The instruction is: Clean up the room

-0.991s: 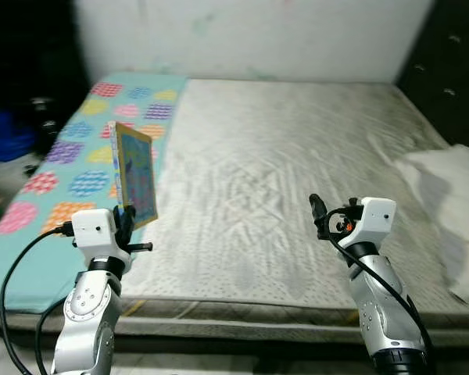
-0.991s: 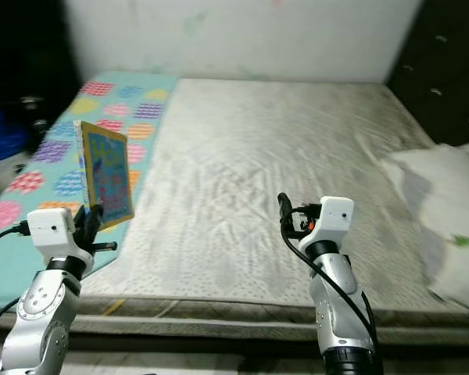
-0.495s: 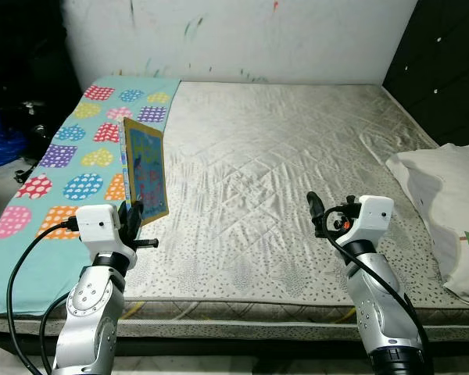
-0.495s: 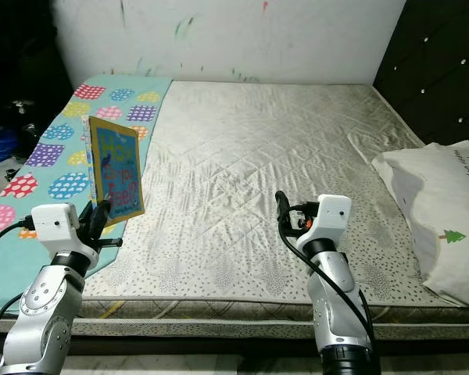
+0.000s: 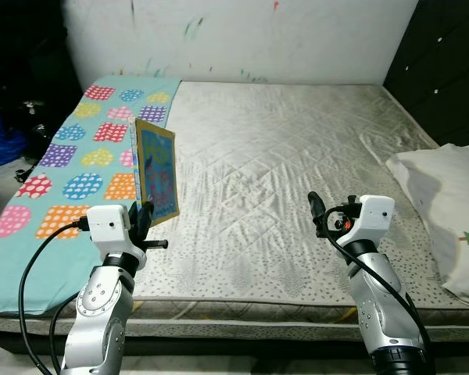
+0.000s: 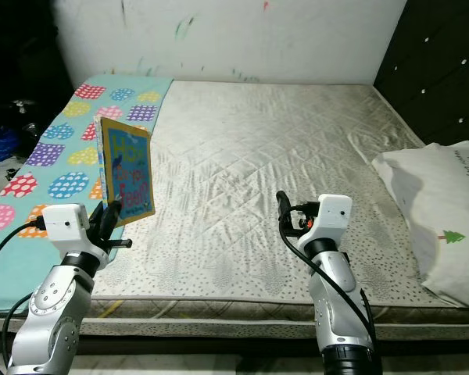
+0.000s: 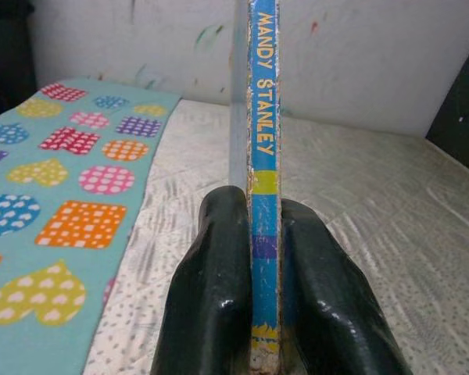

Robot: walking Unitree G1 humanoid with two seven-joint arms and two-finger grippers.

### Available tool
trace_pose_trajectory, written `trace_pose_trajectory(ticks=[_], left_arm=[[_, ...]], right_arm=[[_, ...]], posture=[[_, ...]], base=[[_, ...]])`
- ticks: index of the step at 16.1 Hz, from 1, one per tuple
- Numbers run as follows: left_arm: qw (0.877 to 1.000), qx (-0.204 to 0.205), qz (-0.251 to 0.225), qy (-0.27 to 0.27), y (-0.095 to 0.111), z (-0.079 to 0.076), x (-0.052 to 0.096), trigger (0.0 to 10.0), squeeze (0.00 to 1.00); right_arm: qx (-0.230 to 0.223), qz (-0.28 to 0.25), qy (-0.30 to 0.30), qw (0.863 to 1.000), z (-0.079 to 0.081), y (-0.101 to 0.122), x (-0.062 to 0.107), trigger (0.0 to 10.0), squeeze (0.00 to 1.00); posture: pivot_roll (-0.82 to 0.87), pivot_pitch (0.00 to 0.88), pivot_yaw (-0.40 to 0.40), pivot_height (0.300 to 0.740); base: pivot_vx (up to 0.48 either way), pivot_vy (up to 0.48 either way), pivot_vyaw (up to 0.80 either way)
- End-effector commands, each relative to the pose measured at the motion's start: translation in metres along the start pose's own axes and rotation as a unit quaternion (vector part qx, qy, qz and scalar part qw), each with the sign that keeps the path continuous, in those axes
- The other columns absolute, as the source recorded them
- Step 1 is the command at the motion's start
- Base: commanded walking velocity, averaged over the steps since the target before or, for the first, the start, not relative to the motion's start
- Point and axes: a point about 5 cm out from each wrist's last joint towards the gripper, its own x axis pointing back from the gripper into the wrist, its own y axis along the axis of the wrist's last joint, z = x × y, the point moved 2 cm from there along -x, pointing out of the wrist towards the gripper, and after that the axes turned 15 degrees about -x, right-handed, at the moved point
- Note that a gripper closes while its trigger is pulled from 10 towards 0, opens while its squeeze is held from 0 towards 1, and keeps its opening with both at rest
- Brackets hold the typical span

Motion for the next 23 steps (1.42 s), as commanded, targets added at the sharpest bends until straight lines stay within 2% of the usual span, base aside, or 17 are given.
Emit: trace_pose_trajectory(ticks=[1, 13, 18, 23], left_arm=[[1.0, -0.004, -0.028, -0.003, 0.0145, -0.0003, -0.003, 10.0, 0.0], [0.999, 0.001, -0.032, 0.0, 0.0179, -0.0007, -0.0068, 10.0, 0.0], [0.999, 0.008, -0.035, 0.01, 0.0169, -0.0017, -0.0075, 10.0, 0.0], [0.999, 0.015, -0.049, -0.012, 0.0215, -0.0051, -0.0076, 10.0, 0.0]], right_arm=[[0.003, -0.001, -0.002, 1.0, -0.0015, 0.0015, -0.0008, 10.0, 0.0], [0.003, -0.006, -0.002, 1.0, 0.0015, 0.0039, -0.0059, 10.0, 0.0], [0.004, -0.005, -0.003, 1.0, 0.0006, 0.0017, -0.0051, 10.0, 0.0], [0.003, -0.008, -0.001, 1.0, 0.0006, 0.0034, -0.0073, 10.0, 0.0]], posture=[[0.0, 0.0, -0.012, 0.74], [0.0, 0.0, -0.009, 0.74], [0.0, 0.0, -0.011, 0.74], [0.0, 0.0, -0.013, 0.74]], base=[[0.0, -0.281, 0.0], [0.0, -0.27, 0.0], [0.0, 0.0, 0.0], [0.0, 0.0, 0.0]])
